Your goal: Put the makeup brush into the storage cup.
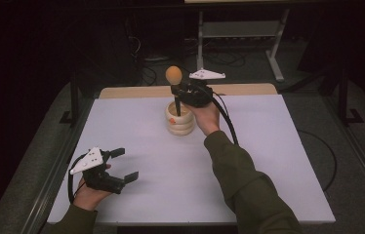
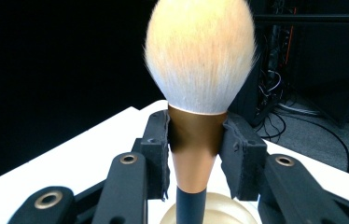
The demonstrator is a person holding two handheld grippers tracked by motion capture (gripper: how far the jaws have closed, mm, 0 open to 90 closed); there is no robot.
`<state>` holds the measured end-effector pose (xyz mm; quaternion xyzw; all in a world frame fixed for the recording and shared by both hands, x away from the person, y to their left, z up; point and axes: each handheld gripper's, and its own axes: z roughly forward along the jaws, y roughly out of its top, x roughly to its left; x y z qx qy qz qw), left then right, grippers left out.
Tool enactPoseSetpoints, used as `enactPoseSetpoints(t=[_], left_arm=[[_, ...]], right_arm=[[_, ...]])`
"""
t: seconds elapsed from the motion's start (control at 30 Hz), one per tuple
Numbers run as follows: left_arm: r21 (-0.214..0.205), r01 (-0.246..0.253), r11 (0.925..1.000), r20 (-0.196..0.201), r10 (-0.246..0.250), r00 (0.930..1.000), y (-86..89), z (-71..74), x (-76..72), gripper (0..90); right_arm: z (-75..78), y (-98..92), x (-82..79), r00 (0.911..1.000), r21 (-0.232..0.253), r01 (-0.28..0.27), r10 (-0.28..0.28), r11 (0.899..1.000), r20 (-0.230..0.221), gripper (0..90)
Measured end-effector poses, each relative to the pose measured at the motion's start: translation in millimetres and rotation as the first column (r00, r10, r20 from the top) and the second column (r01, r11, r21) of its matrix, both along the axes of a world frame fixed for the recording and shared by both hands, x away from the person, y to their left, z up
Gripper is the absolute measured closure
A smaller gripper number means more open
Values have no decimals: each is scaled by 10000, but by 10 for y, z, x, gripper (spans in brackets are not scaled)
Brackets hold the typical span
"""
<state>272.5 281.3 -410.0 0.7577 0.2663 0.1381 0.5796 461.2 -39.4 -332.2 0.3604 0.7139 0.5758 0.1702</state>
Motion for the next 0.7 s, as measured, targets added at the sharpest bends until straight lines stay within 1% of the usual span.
enactPoseSetpoints(t=[0.2,0.47,0.57,0.6,0.63,0.67,0.7], left_arm=[[-12,-15,10000,15,15,10000,3,2,-1,0],[136,26,9999,22,-26,10000,10,4,1,0],[200,38,9998,42,-39,10000,14,6,2,0],[214,37,9998,44,-38,10000,14,6,2,0],[97,3,10000,10,-4,10000,6,4,-1,0],[125,10,9999,12,-10,10000,7,4,0,0],[107,11,9999,16,-11,10000,6,3,0,0]], right_arm=[[-32,19,-1,10000,-121,-31,31,9999,-40,634],[-71,34,-8,9999,-200,-78,75,9998,-149,633],[-83,38,-9,9999,-278,-102,99,9996,-125,633],[-93,45,-13,9999,-386,-84,82,9992,-69,632],[-98,47,-14,9999,-412,-113,110,9991,-94,631],[-105,49,-11,9998,-456,-130,124,9989,-132,618],[-114,52,-9,9998,-491,-122,113,9987,-182,570]])
